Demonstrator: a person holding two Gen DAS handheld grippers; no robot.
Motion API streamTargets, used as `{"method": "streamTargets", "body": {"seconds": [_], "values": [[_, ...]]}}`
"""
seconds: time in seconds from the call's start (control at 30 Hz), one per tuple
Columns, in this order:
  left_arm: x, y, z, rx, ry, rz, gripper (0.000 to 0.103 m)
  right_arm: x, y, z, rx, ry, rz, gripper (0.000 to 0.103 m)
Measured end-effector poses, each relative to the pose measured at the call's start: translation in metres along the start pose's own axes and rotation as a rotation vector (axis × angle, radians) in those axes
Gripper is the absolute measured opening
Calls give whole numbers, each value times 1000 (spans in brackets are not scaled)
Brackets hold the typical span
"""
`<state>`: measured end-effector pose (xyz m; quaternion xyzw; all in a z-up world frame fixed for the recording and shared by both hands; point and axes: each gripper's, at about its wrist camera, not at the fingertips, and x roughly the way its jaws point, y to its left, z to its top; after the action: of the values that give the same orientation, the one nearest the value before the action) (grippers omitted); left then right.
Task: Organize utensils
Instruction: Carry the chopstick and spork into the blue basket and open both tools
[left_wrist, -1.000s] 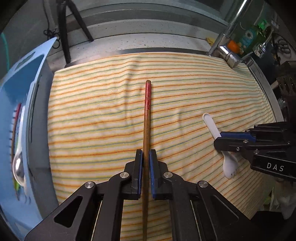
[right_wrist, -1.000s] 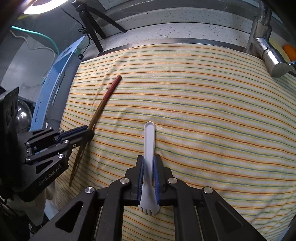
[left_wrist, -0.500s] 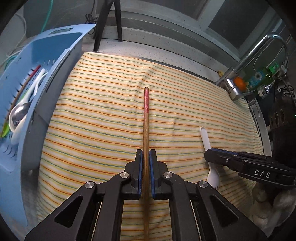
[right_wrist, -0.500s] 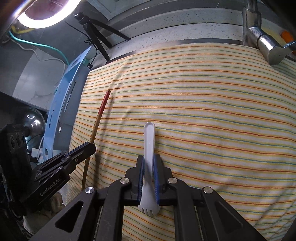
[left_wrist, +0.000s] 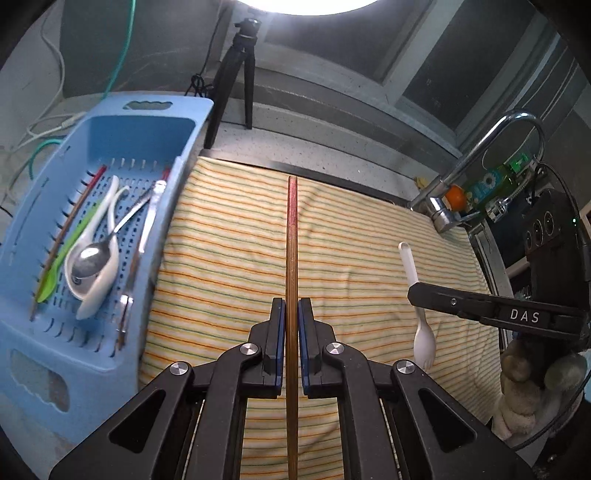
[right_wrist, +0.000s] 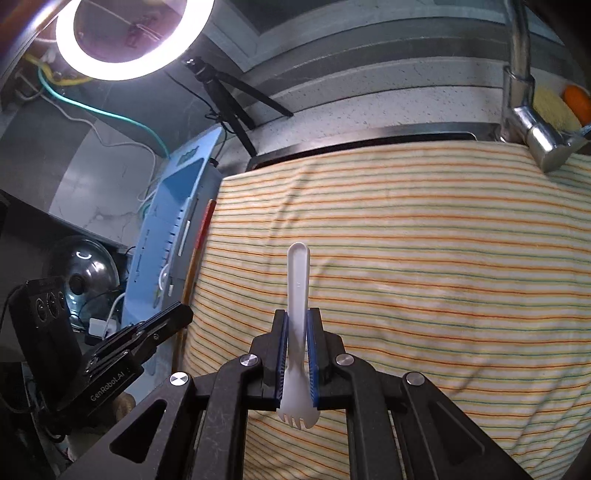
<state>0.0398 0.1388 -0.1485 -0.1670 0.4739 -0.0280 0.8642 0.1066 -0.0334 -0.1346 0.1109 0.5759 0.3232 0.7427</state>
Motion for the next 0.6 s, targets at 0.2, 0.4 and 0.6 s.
{"method": "streamTargets", "body": {"seconds": [0.2, 0.4, 0.6], "values": [[-27, 39, 16, -10, -47, 39, 6, 8, 54, 23, -53, -24, 60, 9], [-44, 84, 35, -46, -86, 86, 6, 30, 104, 46, -104, -33, 101, 9], [-44, 127, 57, -80, -93, 129, 6, 68, 144, 63, -126, 0, 117, 9]]}}
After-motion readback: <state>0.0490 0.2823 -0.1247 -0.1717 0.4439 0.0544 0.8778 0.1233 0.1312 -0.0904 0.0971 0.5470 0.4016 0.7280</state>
